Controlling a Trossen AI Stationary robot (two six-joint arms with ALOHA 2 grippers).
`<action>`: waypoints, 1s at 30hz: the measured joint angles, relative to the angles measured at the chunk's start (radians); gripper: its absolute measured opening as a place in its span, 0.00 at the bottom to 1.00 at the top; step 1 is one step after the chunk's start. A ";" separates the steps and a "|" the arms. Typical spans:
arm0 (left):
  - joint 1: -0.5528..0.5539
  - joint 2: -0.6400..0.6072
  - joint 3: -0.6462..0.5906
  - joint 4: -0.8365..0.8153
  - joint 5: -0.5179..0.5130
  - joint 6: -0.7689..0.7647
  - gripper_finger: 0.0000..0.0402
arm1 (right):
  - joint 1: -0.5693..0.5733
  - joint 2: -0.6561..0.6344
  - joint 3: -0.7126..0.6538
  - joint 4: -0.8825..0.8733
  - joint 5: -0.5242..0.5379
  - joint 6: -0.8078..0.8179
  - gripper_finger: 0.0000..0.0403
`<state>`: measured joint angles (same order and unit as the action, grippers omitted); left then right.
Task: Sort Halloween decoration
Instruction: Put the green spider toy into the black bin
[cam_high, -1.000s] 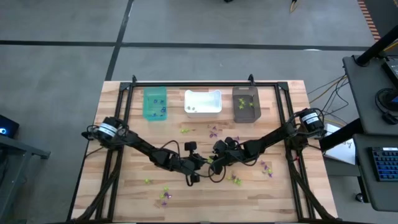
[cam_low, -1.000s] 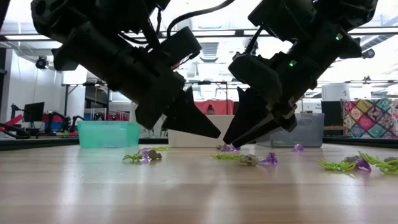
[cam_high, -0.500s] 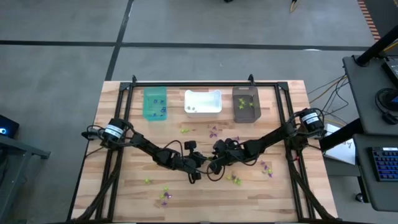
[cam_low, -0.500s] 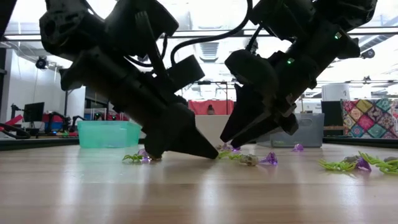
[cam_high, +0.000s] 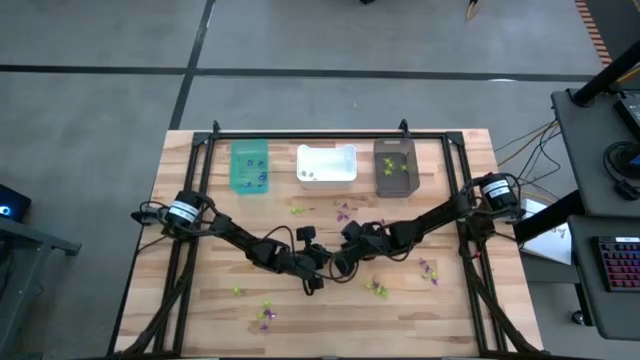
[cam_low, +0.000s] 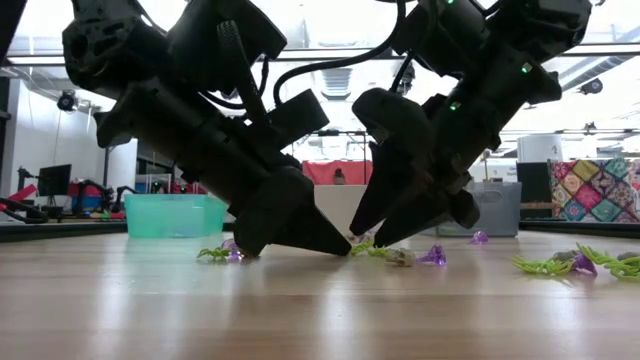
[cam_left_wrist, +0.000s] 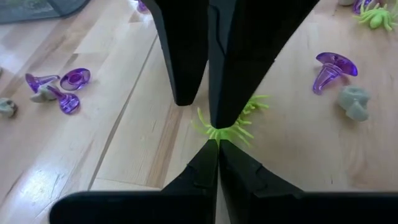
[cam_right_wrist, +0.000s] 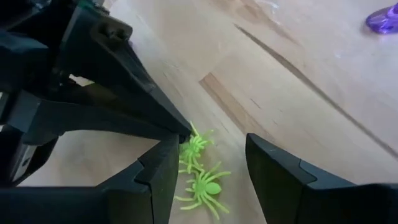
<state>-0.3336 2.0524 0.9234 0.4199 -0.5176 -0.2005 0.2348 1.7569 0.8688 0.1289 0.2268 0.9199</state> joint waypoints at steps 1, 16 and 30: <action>0.000 0.000 0.000 0.000 0.001 0.000 0.00 | 0.000 0.000 0.000 0.005 0.000 0.000 0.44; 0.000 0.001 -0.001 0.006 0.002 0.000 0.00 | 0.000 0.000 0.002 0.018 -0.025 -0.004 0.44; 0.000 0.001 -0.002 0.008 0.002 0.001 0.00 | 0.001 0.068 0.002 0.118 -0.063 -0.047 0.44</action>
<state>-0.3336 2.0537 0.9218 0.4275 -0.5152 -0.1997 0.2354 1.8246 0.8705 0.2471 0.1641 0.8729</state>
